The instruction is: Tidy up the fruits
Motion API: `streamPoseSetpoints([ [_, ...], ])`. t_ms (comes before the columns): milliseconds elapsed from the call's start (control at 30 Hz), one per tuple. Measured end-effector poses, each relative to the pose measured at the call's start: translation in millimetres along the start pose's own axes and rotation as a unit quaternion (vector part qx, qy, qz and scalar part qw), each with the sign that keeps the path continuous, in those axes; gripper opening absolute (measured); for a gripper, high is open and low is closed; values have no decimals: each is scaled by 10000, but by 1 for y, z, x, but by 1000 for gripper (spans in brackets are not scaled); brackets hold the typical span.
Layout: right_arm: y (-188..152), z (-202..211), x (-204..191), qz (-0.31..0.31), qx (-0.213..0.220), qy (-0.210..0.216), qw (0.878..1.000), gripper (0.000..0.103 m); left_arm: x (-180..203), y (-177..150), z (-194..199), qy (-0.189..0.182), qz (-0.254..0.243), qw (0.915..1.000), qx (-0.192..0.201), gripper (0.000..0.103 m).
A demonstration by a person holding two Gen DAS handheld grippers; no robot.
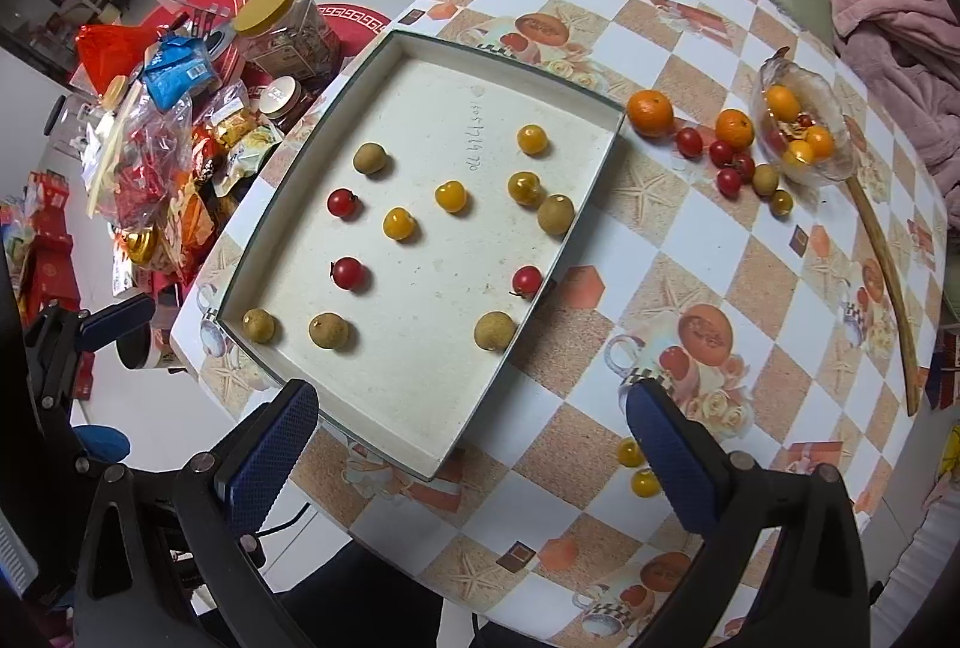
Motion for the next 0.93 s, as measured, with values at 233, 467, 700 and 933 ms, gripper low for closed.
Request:
streamPoseSetpoints([
  [233, -1, 8, 0, 74, 32, -37, 10000, 103, 7, 0, 7, 38, -169, 9998, 12, 103],
  [467, -1, 12, -2, 158, 36, -93, 9998, 103, 13, 1, 10, 8, -245, 9997, 7, 103],
  [700, -3, 11, -3, 173, 12, -101, 9998, 103, 14, -2, 7, -92, -153, 9998, -66, 103],
  [933, -8, 9, -3, 251, -15, -127, 9996, 103, 18, -7, 7, -243, -183, 9995, -46, 103],
])
Point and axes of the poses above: each gripper's, at about its wrist camera, not at the fingertips, and z roughly against the way its jaws point, x to its right, y to its top, the point moved 9 cm from there along -z, roughly the way its jaws point, and after that the axes turned 8 degrees about -y, right-handed, at the moved point
